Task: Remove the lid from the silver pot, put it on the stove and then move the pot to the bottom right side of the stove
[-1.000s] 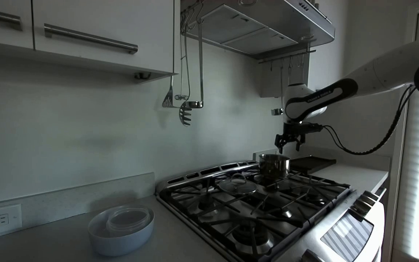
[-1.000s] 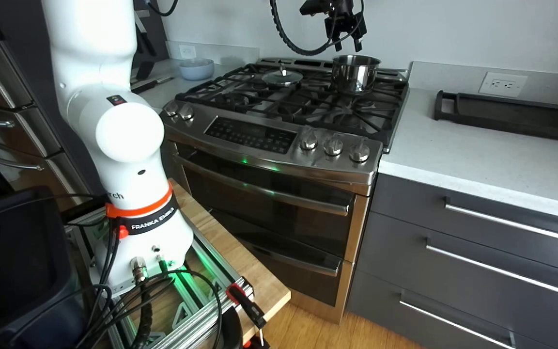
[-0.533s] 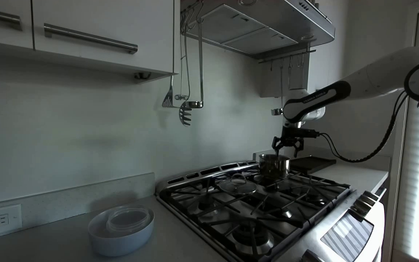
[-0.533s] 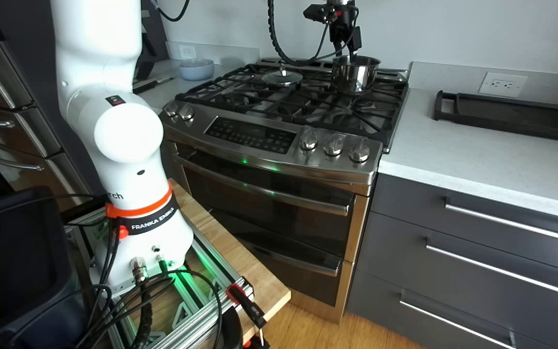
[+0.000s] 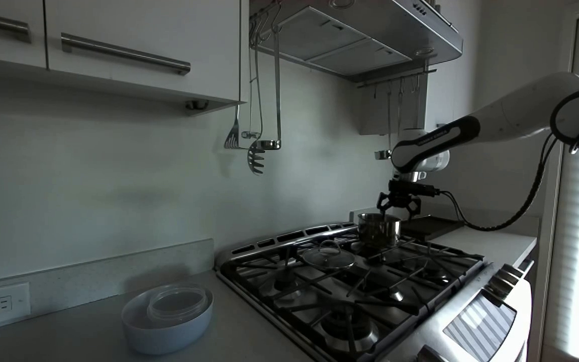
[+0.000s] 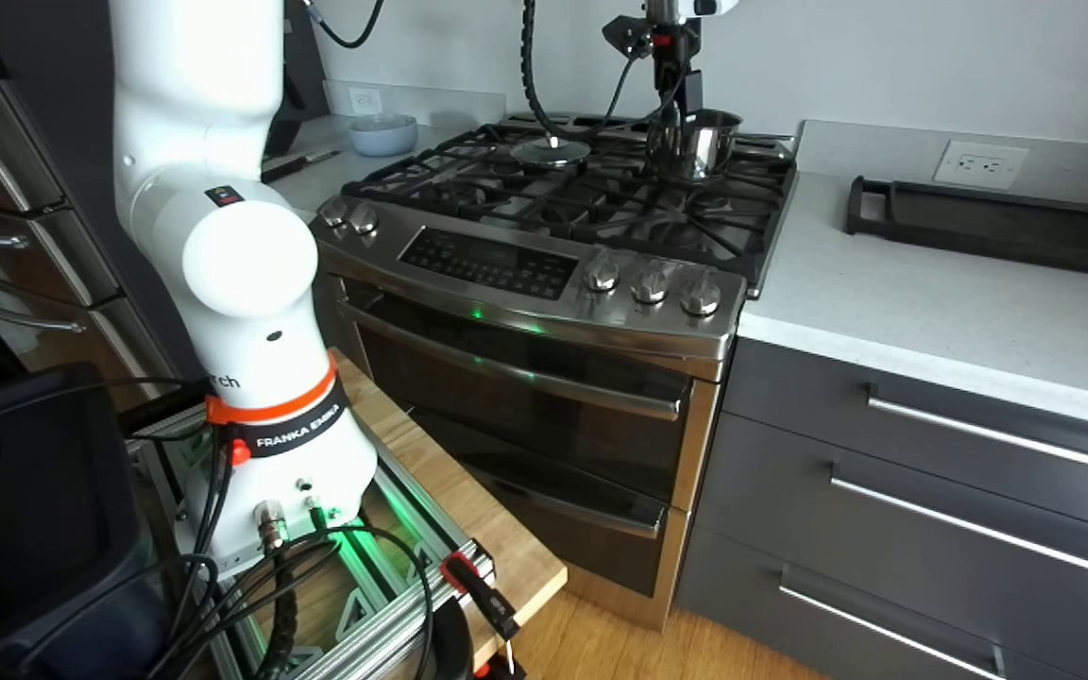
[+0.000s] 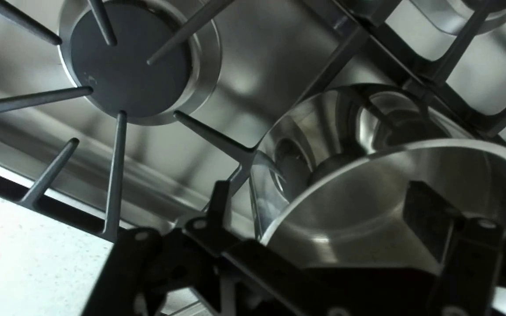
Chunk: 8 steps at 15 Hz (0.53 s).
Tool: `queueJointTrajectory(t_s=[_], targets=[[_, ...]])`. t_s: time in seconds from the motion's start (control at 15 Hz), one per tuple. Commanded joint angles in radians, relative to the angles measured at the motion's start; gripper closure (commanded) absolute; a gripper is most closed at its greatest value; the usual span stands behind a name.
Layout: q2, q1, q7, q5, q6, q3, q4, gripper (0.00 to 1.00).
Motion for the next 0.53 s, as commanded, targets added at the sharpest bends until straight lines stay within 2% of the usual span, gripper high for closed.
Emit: queueJointTrajectory(t_s=[0.0, 0.2, 0.33, 0.47], targets=[[0.028, -0.004, 0.047, 0.04, 0.01, -0.007, 0.012, 0.0], [0.039, -0.008, 0.078, 0.053, 0.017, -0.011, 0.012, 0.03], [0.044, -0.011, 0.094, 0.059, 0.024, -0.013, 0.012, 0.15], [0.048, -0.014, 0.104, 0.064, 0.03, -0.015, 0.012, 0.37]])
